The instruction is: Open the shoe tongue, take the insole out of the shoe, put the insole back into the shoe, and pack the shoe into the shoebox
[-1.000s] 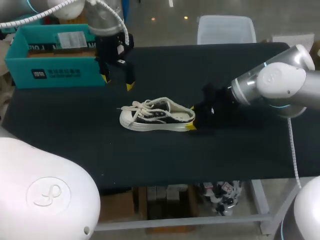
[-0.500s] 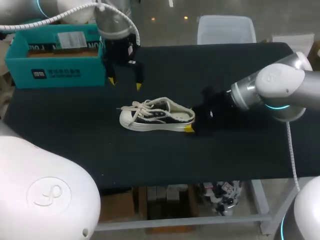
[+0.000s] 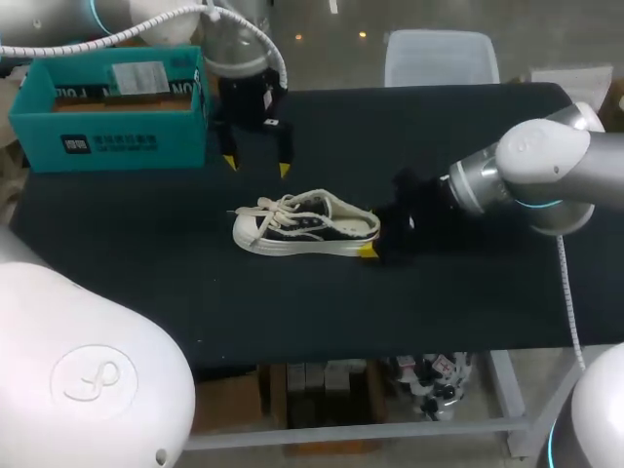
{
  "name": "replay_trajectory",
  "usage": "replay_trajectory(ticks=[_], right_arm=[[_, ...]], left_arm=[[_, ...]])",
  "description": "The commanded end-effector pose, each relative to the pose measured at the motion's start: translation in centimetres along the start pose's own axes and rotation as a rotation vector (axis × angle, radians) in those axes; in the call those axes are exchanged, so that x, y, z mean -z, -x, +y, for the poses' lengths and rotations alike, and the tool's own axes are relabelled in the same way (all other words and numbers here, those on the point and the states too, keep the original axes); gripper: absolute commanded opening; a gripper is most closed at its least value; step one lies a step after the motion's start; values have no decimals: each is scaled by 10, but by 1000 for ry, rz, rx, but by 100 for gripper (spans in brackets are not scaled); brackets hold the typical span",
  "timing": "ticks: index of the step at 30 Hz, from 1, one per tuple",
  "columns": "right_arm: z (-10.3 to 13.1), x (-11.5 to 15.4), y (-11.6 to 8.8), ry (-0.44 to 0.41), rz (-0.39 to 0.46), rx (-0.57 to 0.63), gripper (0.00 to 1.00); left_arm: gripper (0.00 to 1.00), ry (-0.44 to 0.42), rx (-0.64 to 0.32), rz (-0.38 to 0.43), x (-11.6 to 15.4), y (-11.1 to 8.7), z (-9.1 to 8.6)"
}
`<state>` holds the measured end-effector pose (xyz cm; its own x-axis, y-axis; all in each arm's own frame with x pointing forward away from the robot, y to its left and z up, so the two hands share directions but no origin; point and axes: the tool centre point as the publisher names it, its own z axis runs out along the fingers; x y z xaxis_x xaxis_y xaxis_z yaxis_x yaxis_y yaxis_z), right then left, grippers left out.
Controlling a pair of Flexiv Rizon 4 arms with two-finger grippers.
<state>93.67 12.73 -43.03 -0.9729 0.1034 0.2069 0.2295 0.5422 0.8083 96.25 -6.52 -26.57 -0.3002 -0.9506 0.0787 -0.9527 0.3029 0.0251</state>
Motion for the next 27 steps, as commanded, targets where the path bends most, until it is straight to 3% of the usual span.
replay_trajectory(ticks=[1, 9, 10, 11, 12, 13, 21, 27], right_arm=[[-9, -12, 9, 19, 4, 7, 100], [-8, -14, 13, 40, 13, 21, 100], [-8, -14, 13, 39, 13, 22, 88], [-8, -15, 14, 40, 12, 23, 40], [-8, -15, 14, 41, 11, 23, 9], [-7, -16, 14, 44, 12, 29, 0], [-8, -14, 13, 46, 1, 32, 0], [-8, -14, 13, 46, 1, 32, 0]], left_arm=[[100, 8, -4, -8, 0, -4, -2], [100, 9, -4, -7, 1, -3, -3], [100, 10, -2, -5, 1, -3, -4], [100, 12, 2, 1, 1, -3, -4], [100, 12, 3, 1, 1, -3, -4], [100, 16, 5, 2, 0, -3, -5], [100, 31, 44, 26, 3, -6, -5], [100, -34, 63, -82, 9, -32, 8]])
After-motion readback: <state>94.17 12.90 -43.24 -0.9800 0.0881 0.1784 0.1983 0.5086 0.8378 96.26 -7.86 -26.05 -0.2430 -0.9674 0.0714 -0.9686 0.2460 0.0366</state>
